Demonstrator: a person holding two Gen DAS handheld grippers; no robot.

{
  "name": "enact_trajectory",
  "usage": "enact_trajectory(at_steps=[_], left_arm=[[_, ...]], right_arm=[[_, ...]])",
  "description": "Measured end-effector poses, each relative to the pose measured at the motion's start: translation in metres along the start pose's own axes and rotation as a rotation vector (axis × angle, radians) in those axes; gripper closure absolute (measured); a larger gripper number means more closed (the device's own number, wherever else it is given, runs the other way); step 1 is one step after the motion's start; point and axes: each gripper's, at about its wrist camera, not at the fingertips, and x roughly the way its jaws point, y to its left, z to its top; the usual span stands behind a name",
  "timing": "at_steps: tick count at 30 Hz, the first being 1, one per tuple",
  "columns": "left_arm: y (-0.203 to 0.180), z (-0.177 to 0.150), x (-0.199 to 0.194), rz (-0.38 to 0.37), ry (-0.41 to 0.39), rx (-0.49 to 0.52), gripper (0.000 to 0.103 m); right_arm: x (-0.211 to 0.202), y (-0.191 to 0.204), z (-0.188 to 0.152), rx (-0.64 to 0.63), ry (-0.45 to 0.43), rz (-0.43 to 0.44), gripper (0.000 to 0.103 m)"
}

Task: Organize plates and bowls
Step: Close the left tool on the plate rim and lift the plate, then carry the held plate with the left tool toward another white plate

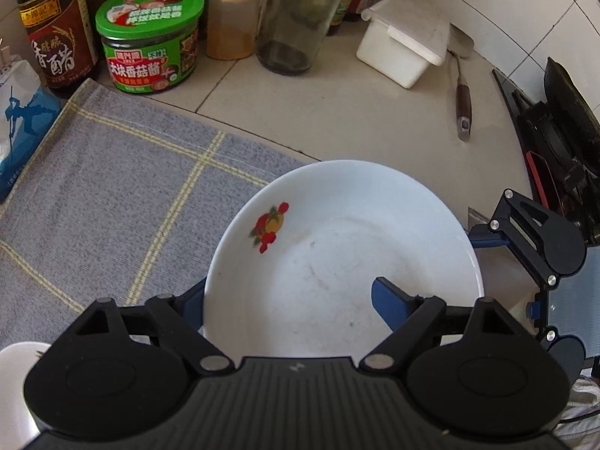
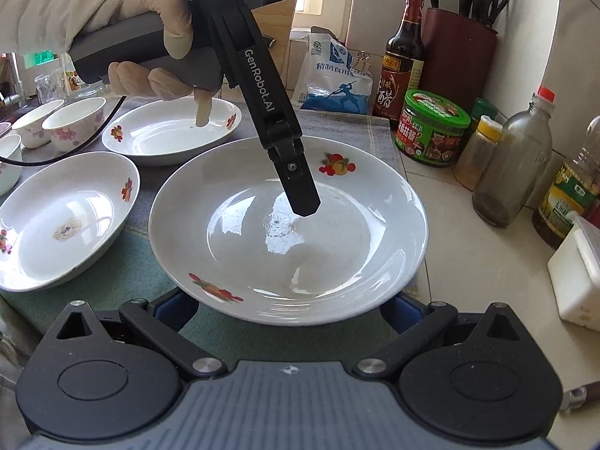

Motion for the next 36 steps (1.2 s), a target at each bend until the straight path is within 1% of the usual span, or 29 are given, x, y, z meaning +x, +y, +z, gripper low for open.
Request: enact_trajectory(at_steps=[4,11,15,22,32,34,36], left_arm=[[0.013,0.012,0.005,0.013,-0.026,-0.015,0.016],[0.031,0.025,0.017,0.038,-0.044,-0.022,0.016],[0.041,0.031,0.019,0.035,-0.055,-0.038,0.016],[0.052,0.042,0.023,0.037,-0.074,-0.055,0.016],[0.055,0.045,0.031,0.039,-0.085,-0.056,0.015],[0.055,0.043,0.030,0.044,-0.091,-0.059,0.014],[0.054,0.041,0.028,0.065,-0.097,-0.061,0.014]], right_arm=[[0.016,-0.013,0.009,-0.008,0.002,0.000,0.000],[0.041,-0.028,0.019,-0.014,0.015,-0.005,0.000],[0.050,-0.035,0.024,-0.003,0.019,-0.003,0.000],[0.058,-0.042,0.031,0.012,0.027,-0.007,0.000],[0.064,-0.047,0.030,0.037,0.042,-0.011,0.000],[0.063,-0.045,0.030,0.038,0.040,-0.022,0.000],[0.060,-0.045,0.029,0.047,0.035,-0.024,0.000]])
